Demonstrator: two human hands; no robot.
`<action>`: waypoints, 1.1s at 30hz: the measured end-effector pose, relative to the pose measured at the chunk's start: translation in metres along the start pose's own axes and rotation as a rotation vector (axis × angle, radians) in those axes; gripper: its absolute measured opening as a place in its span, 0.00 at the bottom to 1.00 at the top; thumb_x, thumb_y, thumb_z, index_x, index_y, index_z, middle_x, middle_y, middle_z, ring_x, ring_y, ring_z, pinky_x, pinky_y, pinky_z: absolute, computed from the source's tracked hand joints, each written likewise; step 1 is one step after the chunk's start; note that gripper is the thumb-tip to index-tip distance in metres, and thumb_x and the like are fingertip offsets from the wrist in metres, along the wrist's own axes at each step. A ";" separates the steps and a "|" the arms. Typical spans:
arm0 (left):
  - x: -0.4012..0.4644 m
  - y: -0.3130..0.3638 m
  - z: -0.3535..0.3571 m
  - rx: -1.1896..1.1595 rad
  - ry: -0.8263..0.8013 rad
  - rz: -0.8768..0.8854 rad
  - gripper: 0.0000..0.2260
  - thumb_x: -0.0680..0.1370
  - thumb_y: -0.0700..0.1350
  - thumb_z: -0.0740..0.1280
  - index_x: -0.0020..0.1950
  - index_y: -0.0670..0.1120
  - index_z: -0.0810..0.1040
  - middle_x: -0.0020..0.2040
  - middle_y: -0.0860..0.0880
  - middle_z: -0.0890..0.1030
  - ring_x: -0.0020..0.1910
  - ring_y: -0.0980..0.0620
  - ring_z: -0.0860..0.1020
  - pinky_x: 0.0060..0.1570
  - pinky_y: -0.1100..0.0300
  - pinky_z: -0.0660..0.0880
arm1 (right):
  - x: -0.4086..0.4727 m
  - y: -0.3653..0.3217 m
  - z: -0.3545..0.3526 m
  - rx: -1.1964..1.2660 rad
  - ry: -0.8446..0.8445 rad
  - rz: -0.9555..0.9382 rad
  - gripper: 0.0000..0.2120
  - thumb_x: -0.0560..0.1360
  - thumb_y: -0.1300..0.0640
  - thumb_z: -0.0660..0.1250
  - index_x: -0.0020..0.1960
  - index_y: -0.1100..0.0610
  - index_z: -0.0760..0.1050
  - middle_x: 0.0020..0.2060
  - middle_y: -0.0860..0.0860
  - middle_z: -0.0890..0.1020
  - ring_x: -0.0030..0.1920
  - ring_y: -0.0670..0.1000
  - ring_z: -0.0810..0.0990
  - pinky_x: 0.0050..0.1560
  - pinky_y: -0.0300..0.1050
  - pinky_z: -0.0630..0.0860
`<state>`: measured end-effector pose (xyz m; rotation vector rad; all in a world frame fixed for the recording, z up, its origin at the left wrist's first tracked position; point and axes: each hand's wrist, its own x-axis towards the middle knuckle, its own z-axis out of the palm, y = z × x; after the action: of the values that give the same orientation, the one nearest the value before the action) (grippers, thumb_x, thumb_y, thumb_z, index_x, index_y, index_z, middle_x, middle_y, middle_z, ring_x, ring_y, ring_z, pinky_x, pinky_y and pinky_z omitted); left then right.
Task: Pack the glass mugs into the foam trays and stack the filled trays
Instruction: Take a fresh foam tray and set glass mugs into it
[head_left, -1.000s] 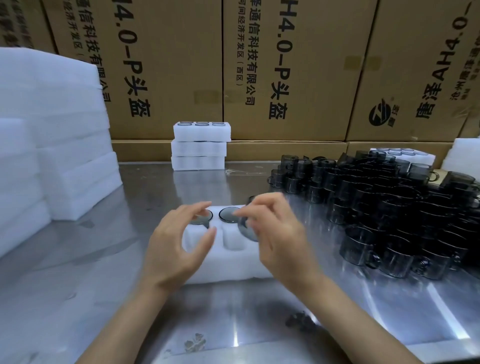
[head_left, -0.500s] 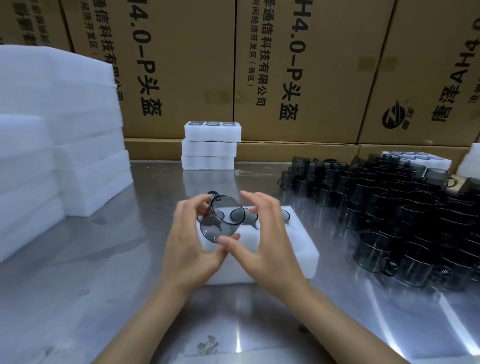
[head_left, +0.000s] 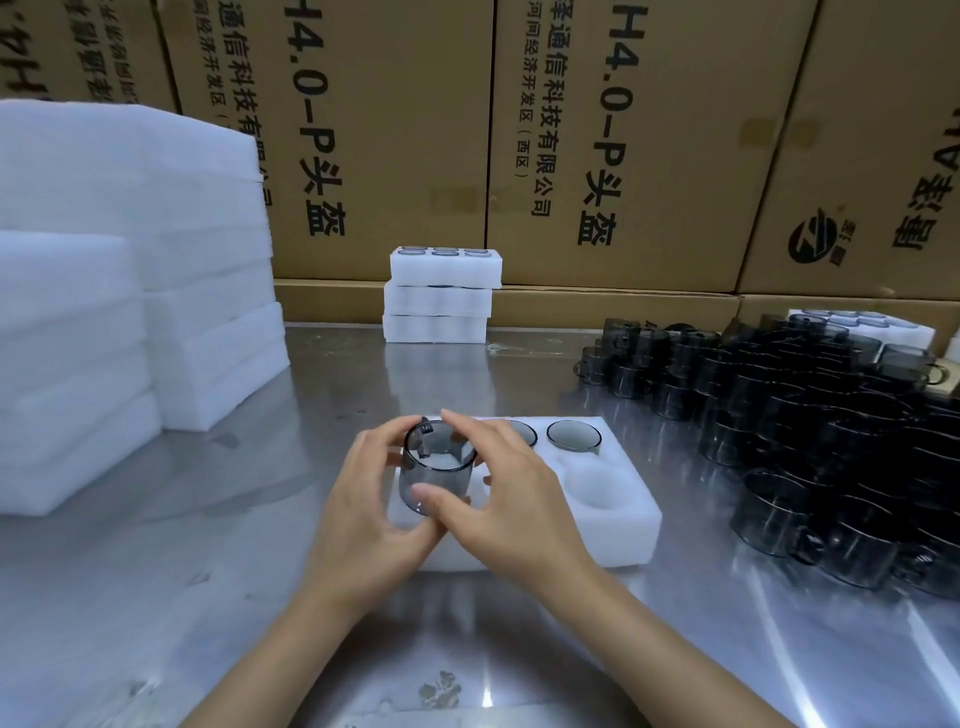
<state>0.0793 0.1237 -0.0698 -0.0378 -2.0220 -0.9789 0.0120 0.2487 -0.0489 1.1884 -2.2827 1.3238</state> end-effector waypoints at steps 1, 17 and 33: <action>0.000 -0.001 -0.001 -0.004 -0.012 -0.010 0.25 0.66 0.50 0.69 0.62 0.55 0.71 0.56 0.57 0.76 0.55 0.57 0.76 0.55 0.68 0.71 | 0.001 0.000 0.001 -0.016 -0.011 0.007 0.31 0.69 0.44 0.71 0.69 0.43 0.68 0.58 0.38 0.74 0.59 0.39 0.71 0.59 0.43 0.72; -0.002 -0.001 -0.001 -0.027 -0.087 -0.111 0.24 0.66 0.55 0.67 0.61 0.57 0.70 0.57 0.58 0.76 0.59 0.59 0.75 0.57 0.68 0.70 | 0.006 0.003 -0.001 -0.179 -0.183 0.048 0.30 0.74 0.39 0.62 0.74 0.43 0.61 0.64 0.40 0.69 0.66 0.42 0.66 0.61 0.41 0.68; -0.012 0.003 -0.014 0.135 -0.193 -0.093 0.30 0.67 0.60 0.66 0.68 0.56 0.66 0.63 0.64 0.72 0.65 0.62 0.70 0.63 0.65 0.67 | 0.000 0.001 0.001 -0.236 -0.116 -0.027 0.28 0.76 0.37 0.59 0.73 0.44 0.62 0.66 0.37 0.70 0.65 0.41 0.65 0.58 0.36 0.64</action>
<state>0.0972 0.1208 -0.0719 0.0361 -2.2807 -0.9232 0.0117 0.2481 -0.0506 1.2376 -2.4129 0.9657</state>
